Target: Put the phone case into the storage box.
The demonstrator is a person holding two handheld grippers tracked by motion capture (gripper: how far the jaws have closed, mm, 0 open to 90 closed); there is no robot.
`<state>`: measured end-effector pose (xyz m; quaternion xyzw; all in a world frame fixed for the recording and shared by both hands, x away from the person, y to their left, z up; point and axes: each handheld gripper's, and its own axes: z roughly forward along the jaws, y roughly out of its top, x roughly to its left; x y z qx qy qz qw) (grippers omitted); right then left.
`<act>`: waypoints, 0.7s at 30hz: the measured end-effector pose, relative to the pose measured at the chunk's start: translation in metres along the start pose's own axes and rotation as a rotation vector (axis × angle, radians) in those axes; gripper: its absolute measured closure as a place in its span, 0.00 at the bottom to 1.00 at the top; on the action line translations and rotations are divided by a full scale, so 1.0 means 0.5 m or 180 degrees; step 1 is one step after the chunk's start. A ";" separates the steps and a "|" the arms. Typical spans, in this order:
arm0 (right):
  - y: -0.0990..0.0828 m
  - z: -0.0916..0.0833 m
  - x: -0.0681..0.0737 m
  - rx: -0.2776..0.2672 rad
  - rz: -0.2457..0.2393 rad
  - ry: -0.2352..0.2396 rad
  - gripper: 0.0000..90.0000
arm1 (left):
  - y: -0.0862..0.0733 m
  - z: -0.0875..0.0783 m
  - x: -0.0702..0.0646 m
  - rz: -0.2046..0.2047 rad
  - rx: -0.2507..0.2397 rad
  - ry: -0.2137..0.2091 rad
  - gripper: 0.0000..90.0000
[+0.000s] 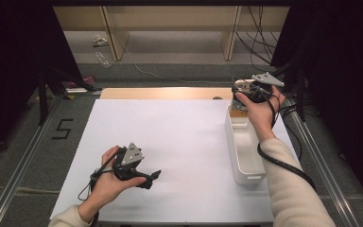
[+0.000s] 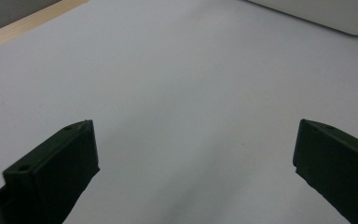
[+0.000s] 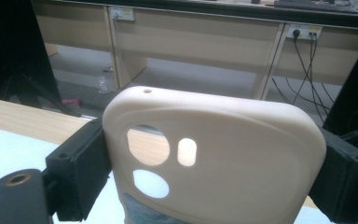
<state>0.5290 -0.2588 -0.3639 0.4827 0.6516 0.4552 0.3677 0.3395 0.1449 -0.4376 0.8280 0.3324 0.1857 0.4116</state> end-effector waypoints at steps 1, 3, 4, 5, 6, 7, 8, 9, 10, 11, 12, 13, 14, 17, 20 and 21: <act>0.000 0.000 0.000 0.0001 -0.0002 0.0002 0.14 | 0.000 0.000 0.000 -0.0001 -0.0001 -0.0001 0.00; -0.001 0.002 0.000 0.0002 -0.0014 -0.0001 0.14 | 0.000 0.000 0.000 -0.0004 -0.0001 -0.0002 0.00; -0.001 0.002 0.000 0.0004 -0.0014 0.0000 0.14 | 0.000 0.000 0.000 -0.0002 0.0003 -0.0005 0.00; -0.001 0.003 0.000 0.0005 -0.0017 -0.0001 0.14 | 0.000 -0.001 0.000 -0.0001 0.0002 -0.0007 0.00; -0.001 0.003 0.000 0.0008 -0.0018 -0.0003 0.14 | 0.000 -0.001 0.000 0.0001 0.0002 -0.0006 0.00; -0.002 0.003 0.000 0.0008 -0.0012 -0.0006 0.14 | 0.000 0.000 0.000 0.0000 0.0003 -0.0002 0.00; -0.002 0.004 -0.001 0.0011 -0.0014 -0.0007 0.14 | 0.000 0.000 0.000 -0.0003 0.0003 -0.0006 0.00; -0.003 0.004 -0.001 0.0016 -0.0022 -0.0010 0.14 | 0.000 0.000 0.000 -0.0001 -0.0001 -0.0001 0.00; -0.004 0.004 -0.001 0.0025 -0.0018 -0.0011 0.14 | 0.000 0.000 0.000 -0.0001 0.0003 -0.0002 0.00; -0.005 0.005 -0.001 0.0027 -0.0012 -0.0009 0.14 | 0.000 0.000 0.000 -0.0002 0.0003 -0.0007 0.00; -0.005 0.005 -0.002 0.0024 -0.0011 -0.0009 0.14 | 0.000 0.000 0.000 -0.0002 0.0003 -0.0006 0.00; -0.006 0.006 -0.002 0.0024 -0.0007 -0.0011 0.14 | 0.000 0.000 0.000 -0.0003 -0.0002 -0.0005 0.00; -0.006 0.006 -0.002 0.0027 -0.0008 -0.0010 0.14 | 0.000 0.000 0.000 -0.0004 -0.0001 -0.0002 0.00; -0.008 0.009 -0.002 0.0044 -0.0030 0.0005 0.14 | 0.000 0.000 0.001 -0.0004 0.0003 -0.0006 0.00; -0.009 0.011 -0.002 0.0044 -0.0035 0.0001 0.14 | 0.000 0.000 0.000 -0.0002 -0.0002 -0.0004 0.00; -0.010 0.011 -0.001 0.0048 -0.0030 -0.0004 0.14 | 0.000 0.000 0.000 -0.0002 -0.0001 -0.0002 0.00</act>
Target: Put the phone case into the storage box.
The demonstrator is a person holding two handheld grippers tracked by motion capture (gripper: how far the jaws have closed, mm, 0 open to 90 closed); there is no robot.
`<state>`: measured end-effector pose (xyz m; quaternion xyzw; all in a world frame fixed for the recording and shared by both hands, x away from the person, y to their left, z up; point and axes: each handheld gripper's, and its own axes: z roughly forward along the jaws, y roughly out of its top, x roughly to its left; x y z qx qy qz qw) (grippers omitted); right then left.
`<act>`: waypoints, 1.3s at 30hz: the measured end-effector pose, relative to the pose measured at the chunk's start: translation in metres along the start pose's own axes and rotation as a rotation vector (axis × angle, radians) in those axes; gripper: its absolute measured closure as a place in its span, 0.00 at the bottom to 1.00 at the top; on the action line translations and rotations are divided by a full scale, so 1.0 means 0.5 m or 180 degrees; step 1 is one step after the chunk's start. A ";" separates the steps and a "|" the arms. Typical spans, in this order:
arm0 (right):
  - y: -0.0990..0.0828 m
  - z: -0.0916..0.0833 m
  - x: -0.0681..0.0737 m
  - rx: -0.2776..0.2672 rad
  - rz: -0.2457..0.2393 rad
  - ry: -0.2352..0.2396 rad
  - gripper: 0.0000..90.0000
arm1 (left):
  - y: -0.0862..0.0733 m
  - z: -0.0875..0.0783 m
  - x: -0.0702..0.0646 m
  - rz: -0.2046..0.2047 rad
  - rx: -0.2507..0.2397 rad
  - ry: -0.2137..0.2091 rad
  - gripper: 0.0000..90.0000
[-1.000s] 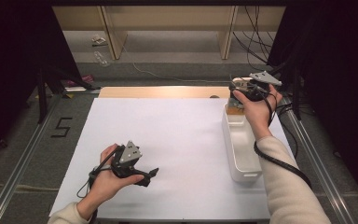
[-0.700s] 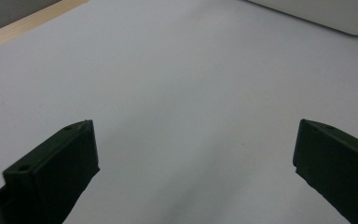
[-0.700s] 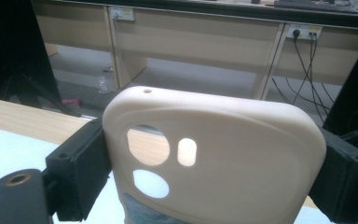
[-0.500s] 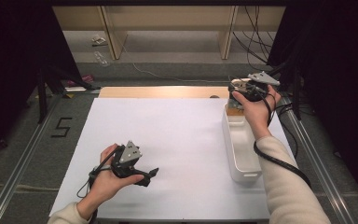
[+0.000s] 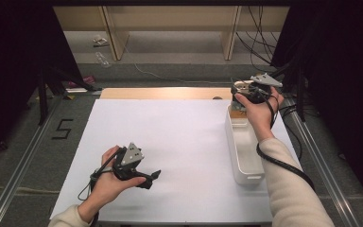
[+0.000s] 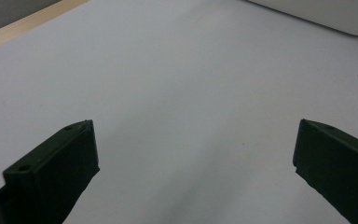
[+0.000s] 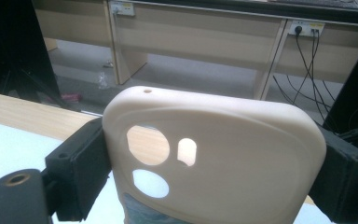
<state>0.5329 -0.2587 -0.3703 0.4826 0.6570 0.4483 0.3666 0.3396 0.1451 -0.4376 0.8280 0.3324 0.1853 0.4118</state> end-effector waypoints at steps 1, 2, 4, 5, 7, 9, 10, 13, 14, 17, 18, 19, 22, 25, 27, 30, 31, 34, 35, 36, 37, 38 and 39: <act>0.000 0.001 0.000 -0.0003 0.0002 -0.0005 0.14 | 0.000 0.000 0.000 -0.0002 -0.0001 0.0000 0.00; -0.001 0.001 0.000 -0.0006 0.0008 -0.0008 0.14 | 0.000 0.000 0.000 -0.0004 0.0000 -0.0004 0.00; -0.002 0.003 -0.001 -0.0010 0.0030 -0.0023 0.14 | 0.000 -0.001 0.000 0.0001 0.0003 0.0000 0.00; -0.003 0.004 -0.002 -0.0003 0.0055 -0.0033 0.14 | 0.000 -0.001 0.000 0.0002 0.0003 0.0000 0.00; -0.006 0.007 -0.002 0.0016 0.0061 -0.0033 0.14 | 0.000 -0.001 0.000 0.0002 0.0004 -0.0003 0.00; -0.008 0.009 -0.001 0.0033 0.0061 -0.0036 0.14 | 0.000 0.000 0.000 0.0001 0.0005 -0.0006 0.00; -0.010 0.011 -0.001 0.0038 0.0059 -0.0036 0.14 | 0.000 0.000 0.000 0.0000 0.0005 -0.0007 0.00; -0.013 0.014 0.000 0.0056 0.0067 -0.0042 0.14 | 0.000 -0.001 0.000 -0.0001 0.0004 -0.0005 0.00; -0.014 0.015 0.000 0.0060 0.0061 -0.0042 0.14 | 0.000 -0.001 0.000 -0.0001 0.0004 -0.0005 0.00; -0.016 0.018 0.001 0.0080 0.0055 -0.0044 0.14 | 0.000 0.000 0.000 -0.0003 0.0001 -0.0007 0.00; -0.017 0.019 0.001 0.0088 0.0056 -0.0047 0.14 | 0.000 0.000 0.000 -0.0002 -0.0001 -0.0005 0.00; -0.018 0.020 0.001 0.0090 0.0057 -0.0047 0.14 | 0.000 0.000 0.000 -0.0001 0.0004 -0.0010 0.00; -0.021 0.022 0.001 0.0107 0.0062 -0.0052 0.14 | 0.000 0.000 0.000 -0.0006 -0.0001 -0.0007 0.00; -0.023 0.024 0.002 0.0120 0.0062 -0.0053 0.14 | 0.000 -0.001 0.000 0.0001 0.0002 -0.0008 0.00; -0.023 0.025 0.002 0.0122 0.0064 -0.0055 0.14 | 0.000 0.000 0.000 0.0001 0.0004 -0.0008 0.00; -0.025 0.026 0.001 0.0126 0.0065 -0.0055 0.14 | 0.000 0.000 0.000 0.0000 0.0002 -0.0007 0.00; -0.025 0.026 0.001 0.0126 0.0068 -0.0056 0.14 | 0.000 0.000 0.000 0.0002 0.0002 -0.0007 0.00; -0.025 0.027 0.001 0.0126 0.0069 -0.0057 0.14 | 0.000 0.000 0.000 -0.0002 0.0000 -0.0006 0.00; -0.026 0.027 0.001 0.0128 0.0066 -0.0060 0.14 | 0.000 0.000 0.000 -0.0002 -0.0001 -0.0006 0.00; -0.026 0.027 0.002 0.0128 0.0064 -0.0058 0.14 | 0.000 0.000 0.000 0.0001 -0.0002 -0.0007 0.00; -0.026 0.028 0.002 0.0126 0.0066 -0.0059 0.14 | 0.000 0.000 0.000 0.0002 -0.0002 -0.0006 0.00; -0.026 0.028 0.002 0.0126 0.0068 -0.0061 0.14 | 0.000 0.000 0.000 0.0003 -0.0002 -0.0005 0.00; -0.027 0.028 0.002 0.0128 0.0068 -0.0063 0.14 | 0.000 0.000 0.000 0.0003 -0.0002 -0.0006 0.00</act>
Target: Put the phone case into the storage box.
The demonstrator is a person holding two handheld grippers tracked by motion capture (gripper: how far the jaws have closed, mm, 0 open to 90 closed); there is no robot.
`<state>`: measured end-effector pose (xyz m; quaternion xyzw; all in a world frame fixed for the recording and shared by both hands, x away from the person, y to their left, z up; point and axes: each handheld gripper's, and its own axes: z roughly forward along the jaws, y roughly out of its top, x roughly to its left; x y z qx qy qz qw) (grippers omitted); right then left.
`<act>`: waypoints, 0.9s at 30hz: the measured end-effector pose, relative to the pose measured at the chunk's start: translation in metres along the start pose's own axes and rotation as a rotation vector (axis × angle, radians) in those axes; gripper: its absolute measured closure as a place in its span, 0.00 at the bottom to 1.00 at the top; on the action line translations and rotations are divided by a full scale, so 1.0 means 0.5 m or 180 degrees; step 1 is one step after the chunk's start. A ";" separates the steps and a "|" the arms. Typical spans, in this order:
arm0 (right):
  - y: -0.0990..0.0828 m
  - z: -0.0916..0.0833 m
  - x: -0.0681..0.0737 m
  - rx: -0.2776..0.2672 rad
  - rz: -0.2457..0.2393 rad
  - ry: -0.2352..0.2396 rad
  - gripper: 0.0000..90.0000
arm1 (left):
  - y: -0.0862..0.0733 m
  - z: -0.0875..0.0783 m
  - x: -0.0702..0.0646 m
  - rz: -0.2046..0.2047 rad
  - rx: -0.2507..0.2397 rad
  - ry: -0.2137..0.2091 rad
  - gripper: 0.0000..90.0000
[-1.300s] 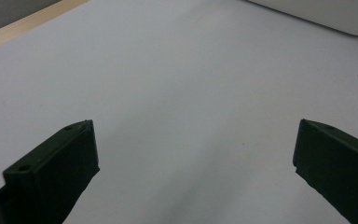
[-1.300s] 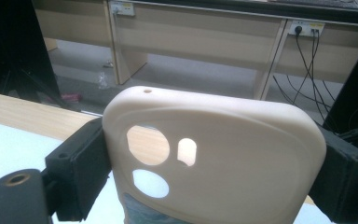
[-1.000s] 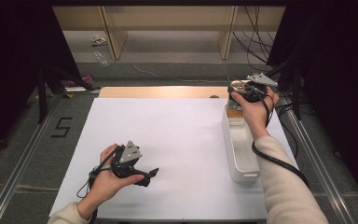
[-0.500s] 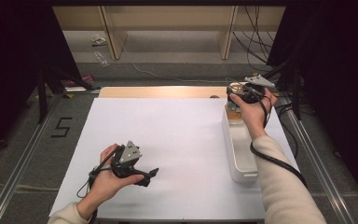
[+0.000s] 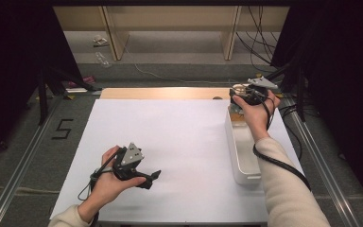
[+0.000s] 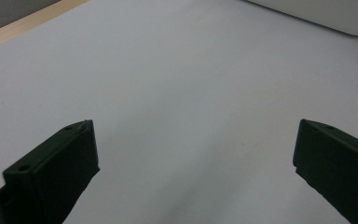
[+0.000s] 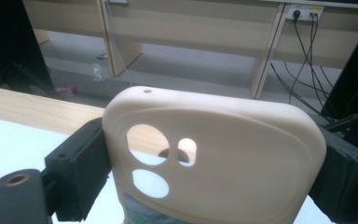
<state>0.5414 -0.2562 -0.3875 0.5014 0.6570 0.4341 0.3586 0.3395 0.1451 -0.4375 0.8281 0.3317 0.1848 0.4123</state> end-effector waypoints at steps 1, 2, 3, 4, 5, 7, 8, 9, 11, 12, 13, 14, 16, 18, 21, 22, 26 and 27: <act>-0.001 0.000 0.000 0.0003 -0.0002 -0.0003 0.14 | 0.000 0.000 0.000 0.0000 0.0001 -0.0001 0.00; -0.001 0.000 0.000 0.0010 0.0005 -0.0002 0.14 | 0.000 0.000 0.000 -0.0001 0.0000 -0.0001 0.00; -0.001 0.000 0.000 0.0013 0.0003 -0.0001 0.14 | 0.000 0.000 0.000 -0.0001 0.0002 -0.0001 0.00; -0.002 0.001 0.000 0.0014 0.0002 0.0000 0.14 | 0.000 0.000 0.000 0.0000 0.0002 -0.0001 0.00; -0.002 0.001 0.000 0.0016 0.0001 -0.0001 0.14 | 0.000 0.000 0.000 -0.0002 0.0001 0.0000 0.00; -0.004 0.002 0.000 0.0022 0.0001 -0.0002 0.14 | 0.000 0.000 0.000 0.0000 -0.0002 0.0000 0.00; -0.005 0.002 0.000 0.0021 0.0001 0.0001 0.14 | 0.000 0.000 0.000 0.0000 -0.0001 -0.0001 0.00; -0.005 0.002 -0.001 0.0021 0.0001 0.0001 0.14 | 0.000 0.000 0.000 -0.0002 0.0001 -0.0001 0.00; -0.006 0.002 0.000 0.0031 0.0006 0.0002 0.14 | 0.000 0.000 0.000 -0.0001 0.0000 -0.0001 0.00; -0.007 0.002 0.000 0.0029 0.0013 0.0000 0.14 | 0.000 0.000 0.000 -0.0001 -0.0001 -0.0003 0.00; -0.007 0.002 0.000 0.0027 0.0015 0.0000 0.14 | 0.000 0.000 0.000 0.0001 0.0000 -0.0003 0.00; -0.007 0.003 0.000 0.0028 0.0014 0.0001 0.14 | 0.000 0.000 0.000 0.0000 0.0001 -0.0002 0.00; -0.008 0.003 0.000 0.0031 0.0012 -0.0001 0.14 | 0.000 0.000 0.000 -0.0003 0.0001 -0.0003 0.00; -0.009 0.003 0.000 0.0032 0.0002 0.0000 0.14 | 0.000 0.000 0.000 -0.0001 0.0004 -0.0004 0.00; -0.009 0.003 0.000 0.0034 0.0002 -0.0001 0.14 | 0.000 0.000 0.000 -0.0002 0.0001 -0.0003 0.00; -0.009 0.003 0.000 0.0032 0.0003 -0.0002 0.14 | 0.000 0.000 0.000 -0.0002 0.0002 -0.0005 0.00; -0.010 0.004 0.001 0.0034 0.0008 -0.0001 0.14 | 0.000 0.000 0.000 -0.0003 0.0001 -0.0004 0.00; -0.011 0.004 0.001 0.0042 0.0002 0.0003 0.14 | 0.000 0.000 0.000 -0.0002 0.0006 -0.0007 0.00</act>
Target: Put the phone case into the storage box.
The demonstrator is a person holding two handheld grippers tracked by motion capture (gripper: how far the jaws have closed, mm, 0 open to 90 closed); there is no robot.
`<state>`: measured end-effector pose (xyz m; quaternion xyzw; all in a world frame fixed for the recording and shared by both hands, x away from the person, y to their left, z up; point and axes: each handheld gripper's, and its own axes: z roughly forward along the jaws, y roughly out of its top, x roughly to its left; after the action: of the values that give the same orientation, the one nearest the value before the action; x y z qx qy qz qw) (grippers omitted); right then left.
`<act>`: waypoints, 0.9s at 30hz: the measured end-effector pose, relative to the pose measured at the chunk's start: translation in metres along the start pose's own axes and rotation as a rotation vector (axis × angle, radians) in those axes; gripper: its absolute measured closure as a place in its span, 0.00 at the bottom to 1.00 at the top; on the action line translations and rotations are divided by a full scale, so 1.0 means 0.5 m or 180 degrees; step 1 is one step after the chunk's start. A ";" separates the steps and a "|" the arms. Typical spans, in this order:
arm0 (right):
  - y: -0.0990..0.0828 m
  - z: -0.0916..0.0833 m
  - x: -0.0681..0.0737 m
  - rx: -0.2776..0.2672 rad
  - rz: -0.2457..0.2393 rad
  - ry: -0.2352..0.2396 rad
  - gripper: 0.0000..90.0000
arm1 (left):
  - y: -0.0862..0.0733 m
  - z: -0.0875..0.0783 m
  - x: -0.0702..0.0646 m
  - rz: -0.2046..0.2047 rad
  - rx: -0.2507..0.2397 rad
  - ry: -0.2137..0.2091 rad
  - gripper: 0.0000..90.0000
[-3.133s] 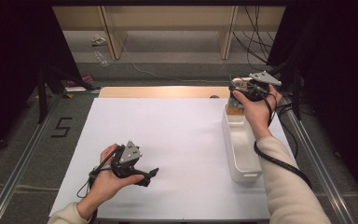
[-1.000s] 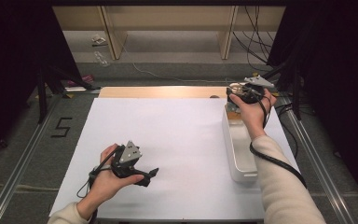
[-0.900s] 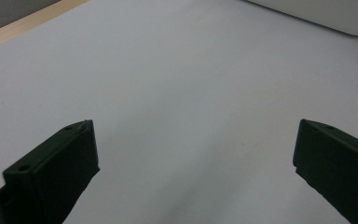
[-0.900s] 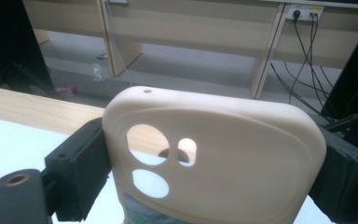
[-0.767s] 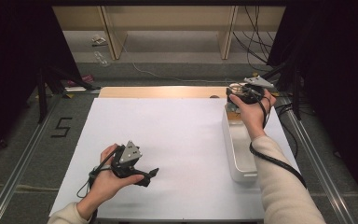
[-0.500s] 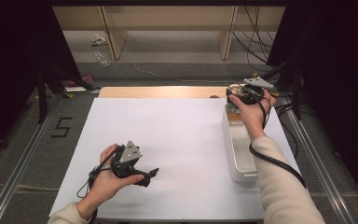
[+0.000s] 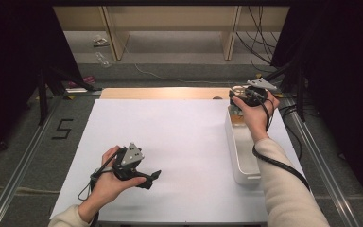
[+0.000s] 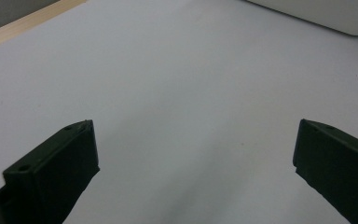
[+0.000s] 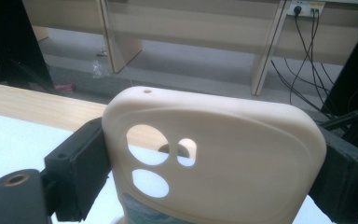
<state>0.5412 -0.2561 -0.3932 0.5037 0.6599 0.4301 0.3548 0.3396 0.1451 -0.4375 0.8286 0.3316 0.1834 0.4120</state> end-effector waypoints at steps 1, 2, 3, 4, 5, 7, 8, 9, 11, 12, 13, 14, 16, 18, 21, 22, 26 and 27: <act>0.000 0.000 0.000 0.0000 -0.0003 -0.0001 0.14 | 0.000 0.000 0.000 0.0001 0.0000 0.0000 0.00; -0.001 0.000 0.000 0.0000 -0.0006 -0.0003 0.14 | 0.000 0.000 0.000 0.0001 -0.0003 0.0002 0.00; -0.001 0.000 0.000 0.0003 -0.0013 -0.0002 0.14 | 0.000 0.000 0.000 0.0000 -0.0003 0.0001 0.00; -0.001 0.001 0.001 0.0006 -0.0011 -0.0004 0.14 | 0.000 0.000 0.000 0.0000 -0.0003 0.0000 0.00; -0.002 0.001 0.001 0.0011 -0.0008 -0.0001 0.14 | 0.000 0.000 0.000 0.0001 -0.0003 0.0001 0.00; -0.003 0.001 0.001 0.0018 -0.0011 -0.0002 0.14 | 0.000 0.000 0.000 0.0002 0.0001 -0.0002 0.00; -0.004 0.002 0.001 0.0023 -0.0013 0.0001 0.14 | 0.000 0.000 0.000 0.0001 -0.0004 0.0001 0.00; -0.005 0.002 0.001 0.0029 -0.0003 0.0000 0.14 | 0.000 0.001 0.000 0.0000 -0.0004 0.0001 0.00; -0.007 0.003 0.001 0.0039 -0.0013 0.0005 0.14 | 0.000 0.001 0.000 -0.0001 -0.0003 0.0000 0.00; -0.007 0.003 0.001 0.0037 -0.0014 0.0007 0.14 | 0.000 0.001 0.000 -0.0001 -0.0004 0.0000 0.00; -0.008 0.003 0.001 0.0038 -0.0013 0.0009 0.14 | 0.000 0.001 0.000 0.0000 -0.0003 0.0000 0.00; -0.008 0.004 0.001 0.0037 -0.0012 0.0009 0.14 | 0.000 0.001 0.000 0.0001 -0.0004 0.0000 0.00; -0.009 0.004 0.001 0.0043 -0.0023 0.0012 0.14 | 0.000 0.001 0.000 -0.0001 -0.0002 -0.0002 0.00; -0.010 0.004 0.001 0.0049 -0.0027 0.0008 0.14 | 0.000 0.001 0.000 0.0000 -0.0001 -0.0002 0.00; -0.012 0.005 0.001 0.0060 -0.0012 0.0011 0.14 | 0.000 0.000 0.000 0.0000 -0.0003 -0.0001 0.00; -0.013 0.005 0.001 0.0066 -0.0013 0.0010 0.14 | 0.000 0.000 0.000 0.0003 -0.0002 0.0002 0.00; -0.016 0.006 0.001 0.0067 -0.0021 0.0010 0.14 | 0.000 0.001 0.000 0.0002 -0.0002 0.0000 0.00; -0.016 0.006 0.001 0.0070 -0.0020 0.0012 0.14 | 0.000 0.000 0.000 0.0003 -0.0002 0.0000 0.00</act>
<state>0.5409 -0.2560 -0.4018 0.5047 0.6667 0.4227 0.3494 0.3396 0.1448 -0.4377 0.8286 0.3312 0.1837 0.4122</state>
